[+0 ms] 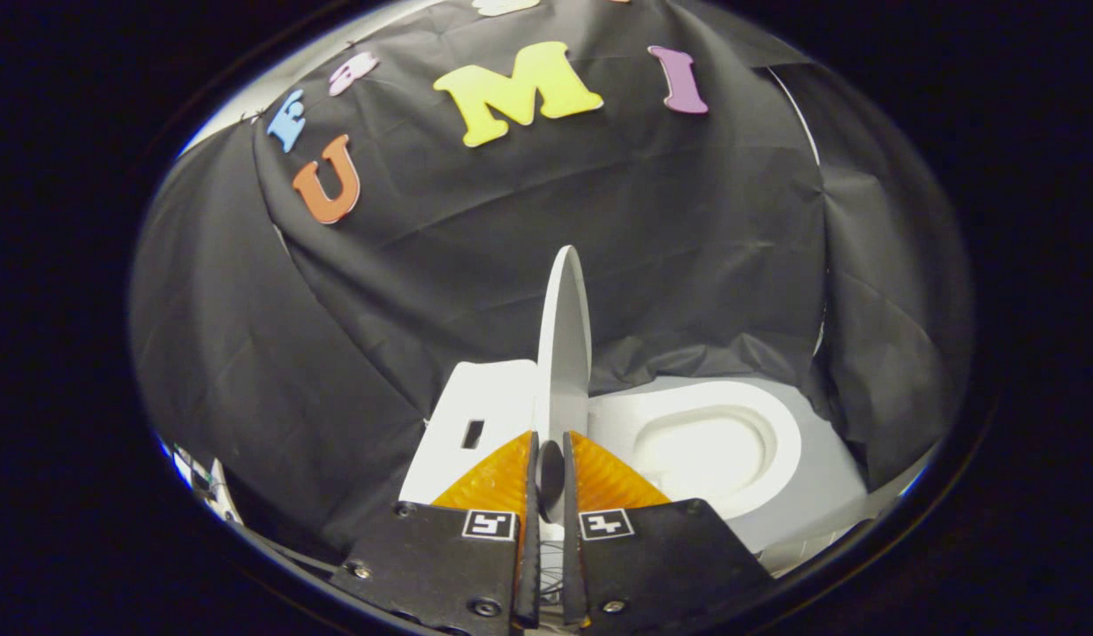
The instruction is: Open the toilet lid.
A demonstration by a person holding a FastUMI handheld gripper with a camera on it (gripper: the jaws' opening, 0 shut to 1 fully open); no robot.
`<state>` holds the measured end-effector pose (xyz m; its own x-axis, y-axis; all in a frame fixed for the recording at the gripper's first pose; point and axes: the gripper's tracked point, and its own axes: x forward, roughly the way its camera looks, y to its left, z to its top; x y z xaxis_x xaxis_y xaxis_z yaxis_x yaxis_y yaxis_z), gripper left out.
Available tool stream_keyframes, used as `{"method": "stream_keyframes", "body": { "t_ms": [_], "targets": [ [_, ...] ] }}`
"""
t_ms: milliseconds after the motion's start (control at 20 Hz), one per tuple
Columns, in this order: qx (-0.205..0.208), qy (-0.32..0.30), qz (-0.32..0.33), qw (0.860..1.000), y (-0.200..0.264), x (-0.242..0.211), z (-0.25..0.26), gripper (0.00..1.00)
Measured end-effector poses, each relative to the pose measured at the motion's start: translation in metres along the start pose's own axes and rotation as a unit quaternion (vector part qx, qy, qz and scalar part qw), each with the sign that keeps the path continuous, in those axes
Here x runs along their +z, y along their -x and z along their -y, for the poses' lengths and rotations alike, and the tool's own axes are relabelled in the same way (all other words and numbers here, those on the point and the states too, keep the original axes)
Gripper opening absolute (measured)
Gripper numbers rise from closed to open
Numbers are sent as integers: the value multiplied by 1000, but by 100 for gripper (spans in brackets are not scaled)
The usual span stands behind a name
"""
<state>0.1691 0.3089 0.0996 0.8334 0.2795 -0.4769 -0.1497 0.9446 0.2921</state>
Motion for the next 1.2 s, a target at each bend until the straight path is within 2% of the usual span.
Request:
{"method": "stream_keyframes", "body": {
  "t_ms": [400,900,1200],
  "targets": [
    [2,52,10,999,-6,-9,-44,13],
    [4,82,8,997,-17,-18,-77,13],
    [30,113,15,993,-30,-29,-116,14]
  ]
}}
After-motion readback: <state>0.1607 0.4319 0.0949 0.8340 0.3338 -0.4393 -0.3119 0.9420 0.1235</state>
